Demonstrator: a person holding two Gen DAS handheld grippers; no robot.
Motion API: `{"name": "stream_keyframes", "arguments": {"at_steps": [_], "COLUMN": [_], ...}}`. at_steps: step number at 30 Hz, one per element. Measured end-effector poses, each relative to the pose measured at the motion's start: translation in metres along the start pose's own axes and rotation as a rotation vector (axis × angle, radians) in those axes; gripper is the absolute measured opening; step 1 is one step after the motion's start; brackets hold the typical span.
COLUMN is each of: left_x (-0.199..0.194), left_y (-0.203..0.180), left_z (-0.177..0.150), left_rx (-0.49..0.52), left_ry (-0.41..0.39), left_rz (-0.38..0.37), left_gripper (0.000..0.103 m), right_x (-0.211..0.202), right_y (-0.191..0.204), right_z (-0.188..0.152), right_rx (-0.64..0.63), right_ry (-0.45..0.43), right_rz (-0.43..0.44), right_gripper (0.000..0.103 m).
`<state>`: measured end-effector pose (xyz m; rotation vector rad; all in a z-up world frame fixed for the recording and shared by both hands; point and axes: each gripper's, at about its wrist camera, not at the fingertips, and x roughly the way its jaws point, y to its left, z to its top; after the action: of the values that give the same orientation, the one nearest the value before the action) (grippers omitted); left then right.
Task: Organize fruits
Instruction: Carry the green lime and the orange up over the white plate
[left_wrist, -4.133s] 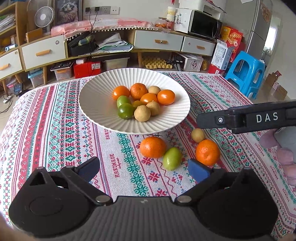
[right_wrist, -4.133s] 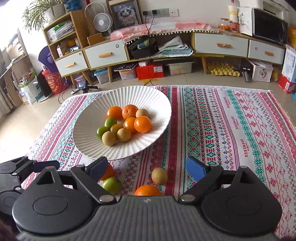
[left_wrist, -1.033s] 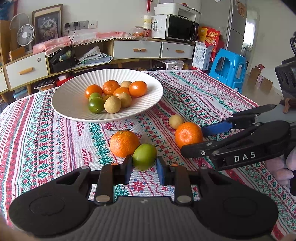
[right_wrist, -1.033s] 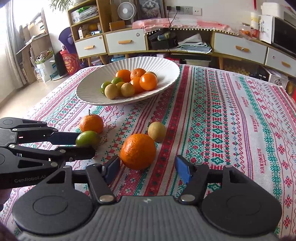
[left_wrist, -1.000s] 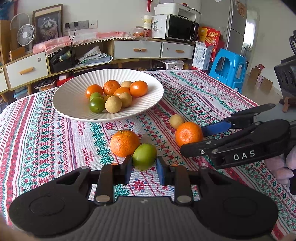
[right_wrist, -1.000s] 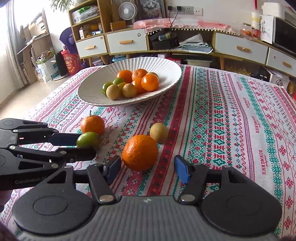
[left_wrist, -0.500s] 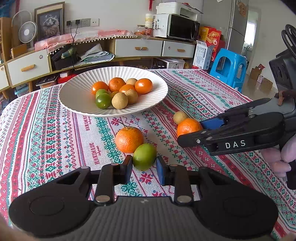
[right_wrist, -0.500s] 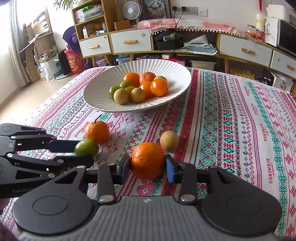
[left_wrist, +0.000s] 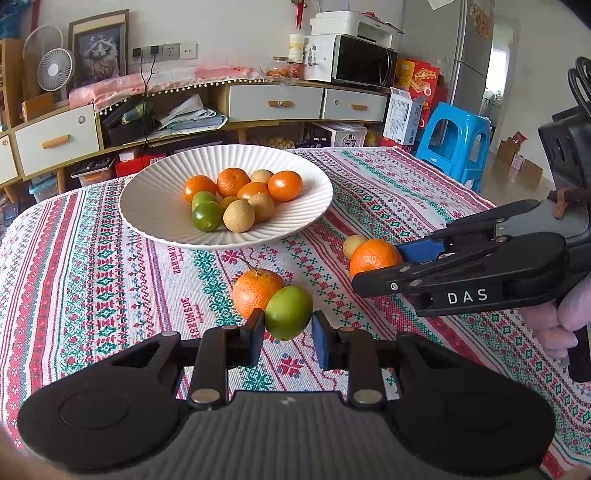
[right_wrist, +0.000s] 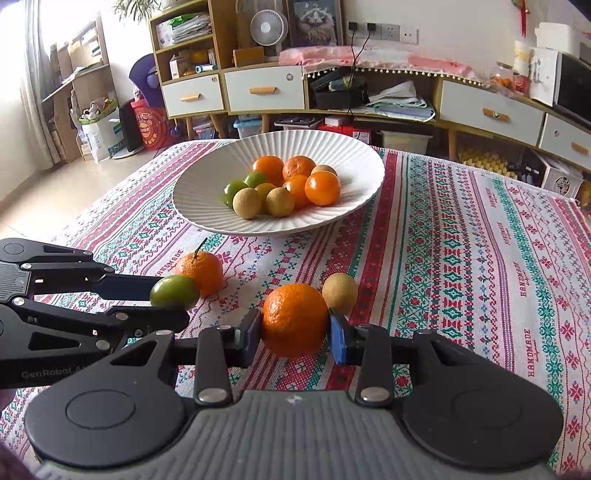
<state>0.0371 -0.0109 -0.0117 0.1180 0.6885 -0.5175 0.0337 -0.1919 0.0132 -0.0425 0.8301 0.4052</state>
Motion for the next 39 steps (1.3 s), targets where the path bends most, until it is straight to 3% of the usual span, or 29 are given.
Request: {"name": "stream_keyframes", "arguments": {"at_steps": [12, 20, 29, 39], "left_x": [-0.007, -0.006, 0.011, 0.035], "left_y": [0.002, 0.017, 0.039, 0.065], "left_z": [0.019, 0.044, 0.069, 0.081], "left_rx": [-0.017, -0.052, -0.128, -0.16], "left_ry": [-0.043, -0.088, -0.048, 0.006], "left_rz": [-0.016, 0.034, 0.126, 0.168], "left_gripper": [0.029, 0.029, 0.029, 0.029], "right_x": [-0.011, -0.008, -0.002, 0.027], "right_y": [-0.005, -0.012, -0.019, -0.024], "right_z": [0.019, 0.046, 0.074, 0.089], "right_rx": [0.035, 0.061, 0.131, 0.2], "right_ry": [-0.067, -0.118, -0.175, -0.13], "right_rz": [0.007, -0.004, -0.02, -0.013], "right_gripper": [0.035, 0.035, 0.035, 0.035]}}
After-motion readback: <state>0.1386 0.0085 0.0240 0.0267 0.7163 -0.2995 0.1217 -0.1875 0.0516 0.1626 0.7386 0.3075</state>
